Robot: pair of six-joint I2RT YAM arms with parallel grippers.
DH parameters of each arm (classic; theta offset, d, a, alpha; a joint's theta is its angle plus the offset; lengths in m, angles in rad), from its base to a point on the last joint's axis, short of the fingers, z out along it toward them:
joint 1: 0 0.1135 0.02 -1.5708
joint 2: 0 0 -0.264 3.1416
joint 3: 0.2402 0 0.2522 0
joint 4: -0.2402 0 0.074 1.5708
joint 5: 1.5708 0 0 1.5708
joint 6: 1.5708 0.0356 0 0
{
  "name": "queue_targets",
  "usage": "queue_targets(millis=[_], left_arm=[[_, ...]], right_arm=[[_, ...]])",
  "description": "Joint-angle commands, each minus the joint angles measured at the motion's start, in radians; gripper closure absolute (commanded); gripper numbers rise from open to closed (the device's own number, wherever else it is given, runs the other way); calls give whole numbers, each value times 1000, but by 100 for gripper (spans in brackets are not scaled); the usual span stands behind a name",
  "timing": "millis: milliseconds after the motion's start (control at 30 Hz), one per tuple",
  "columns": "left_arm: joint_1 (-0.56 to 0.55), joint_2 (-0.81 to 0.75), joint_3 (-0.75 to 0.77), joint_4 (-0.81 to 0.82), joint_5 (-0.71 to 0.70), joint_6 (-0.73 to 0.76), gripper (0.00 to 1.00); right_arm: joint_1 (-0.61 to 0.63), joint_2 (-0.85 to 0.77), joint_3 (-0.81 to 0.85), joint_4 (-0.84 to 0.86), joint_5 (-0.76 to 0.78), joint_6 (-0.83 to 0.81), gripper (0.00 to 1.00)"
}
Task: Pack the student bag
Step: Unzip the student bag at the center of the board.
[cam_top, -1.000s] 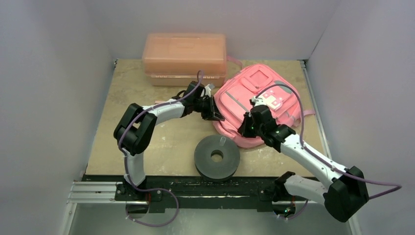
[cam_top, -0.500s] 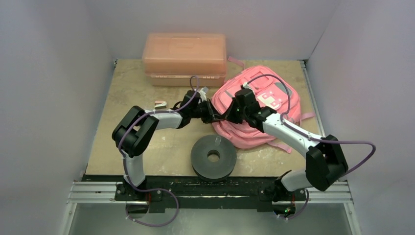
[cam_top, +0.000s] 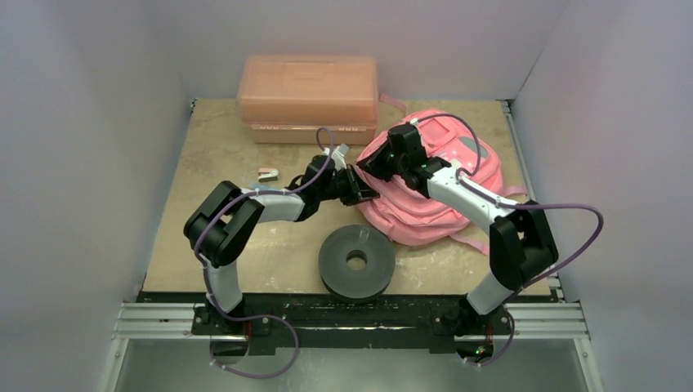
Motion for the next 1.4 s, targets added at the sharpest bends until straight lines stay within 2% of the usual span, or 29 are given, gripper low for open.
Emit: queue_targets(millis=[0, 200, 300, 400, 533, 567, 600, 700, 767, 833, 967, 1033, 1067, 1133, 1200, 1300, 1367], left_arm=[[-44, -36, 5, 129, 38, -16, 100], [-44, -44, -6, 100, 34, -5, 100], [-44, -48, -12, 90, 32, -2, 100], [-43, -57, -11, 74, 35, 6, 100], [-42, -98, 12, -23, 34, 78, 100], [-41, -110, 17, -52, 33, 98, 98], [-40, -120, 22, -80, 32, 115, 92], [-28, -152, 26, -129, 54, 135, 75], [-18, -177, 26, -148, 79, 148, 69], [-5, -209, 29, -200, 102, 171, 64], [42, -291, 4, -245, 153, 188, 54], [85, -355, -38, -250, 175, 186, 46], [111, -392, -59, -268, 178, 190, 36], [185, -477, -96, -387, 173, 220, 26], [273, -563, -99, -576, 121, 292, 25], [373, -659, 1, -980, -102, 428, 24], [435, -688, 52, -1162, -239, 453, 22]], right_arm=[[8, 55, 186, 273, -53, 77, 100], [-56, 213, 279, 318, -68, 97, 100], [-69, 264, 349, 288, -64, 19, 100], [-77, 257, 364, 286, -125, -82, 100], [-78, 156, 363, 161, -172, -330, 82], [-77, 106, 348, 120, -177, -388, 74], [-79, 78, 349, 62, -202, -492, 71], [-76, 10, 367, -205, -127, -761, 60], [-74, -42, 312, -302, -82, -845, 50], [-55, -91, 243, -358, -53, -948, 48], [5, -149, 146, -441, 175, -1016, 44], [24, -180, 99, -425, 162, -1003, 42], [28, -196, 80, -407, 132, -989, 42], [38, -227, 50, -361, 55, -964, 38], [57, -253, 31, -321, 37, -948, 35], [63, -250, 56, -317, 30, -942, 31], [62, -240, 80, -338, 57, -955, 29]])
